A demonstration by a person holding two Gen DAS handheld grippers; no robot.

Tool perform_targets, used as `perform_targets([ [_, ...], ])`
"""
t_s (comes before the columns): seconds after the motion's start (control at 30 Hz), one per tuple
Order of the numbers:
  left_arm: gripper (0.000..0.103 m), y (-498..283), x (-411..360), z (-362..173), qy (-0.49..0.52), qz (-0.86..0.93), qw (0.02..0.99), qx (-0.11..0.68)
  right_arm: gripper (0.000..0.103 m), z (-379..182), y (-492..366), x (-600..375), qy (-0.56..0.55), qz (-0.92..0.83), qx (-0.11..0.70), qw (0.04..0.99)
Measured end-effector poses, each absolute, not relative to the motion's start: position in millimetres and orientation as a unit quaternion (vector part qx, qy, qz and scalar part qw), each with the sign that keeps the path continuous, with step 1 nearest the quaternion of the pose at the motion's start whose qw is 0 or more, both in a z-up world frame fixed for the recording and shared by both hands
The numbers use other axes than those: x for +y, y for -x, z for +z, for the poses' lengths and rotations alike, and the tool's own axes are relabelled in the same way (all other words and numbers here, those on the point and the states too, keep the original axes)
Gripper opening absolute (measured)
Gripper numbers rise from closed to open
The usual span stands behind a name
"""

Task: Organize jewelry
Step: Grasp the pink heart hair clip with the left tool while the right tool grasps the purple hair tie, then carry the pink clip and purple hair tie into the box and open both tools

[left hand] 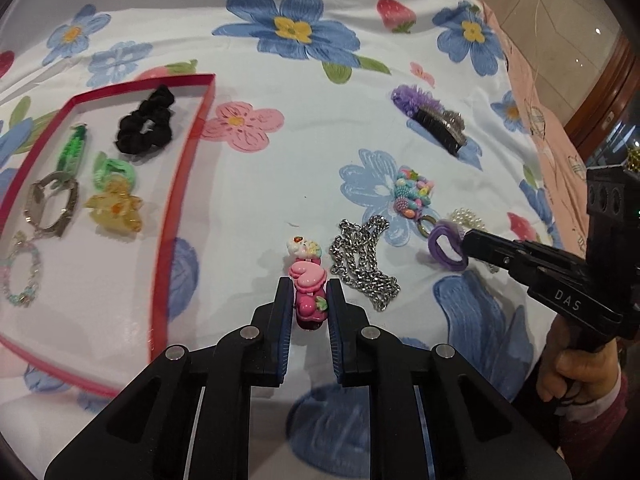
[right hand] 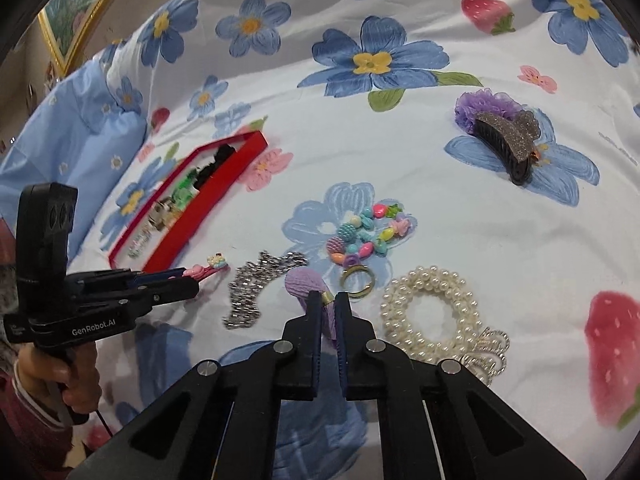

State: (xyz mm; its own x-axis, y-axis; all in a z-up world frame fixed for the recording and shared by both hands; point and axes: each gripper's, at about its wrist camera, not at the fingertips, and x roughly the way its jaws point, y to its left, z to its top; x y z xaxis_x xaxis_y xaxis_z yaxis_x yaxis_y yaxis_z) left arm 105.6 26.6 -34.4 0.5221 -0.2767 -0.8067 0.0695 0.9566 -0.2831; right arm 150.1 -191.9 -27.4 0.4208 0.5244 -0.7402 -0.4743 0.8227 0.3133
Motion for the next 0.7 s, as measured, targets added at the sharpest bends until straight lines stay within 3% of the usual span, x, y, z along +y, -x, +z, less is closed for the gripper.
perform_targets([
  [0.7, 0.015, -59, 97, 3, 0.144, -0.047, 0.897, 0.416, 0.006, -3, -132, -120, -0.036, 0.361, 0.431, 0.826],
])
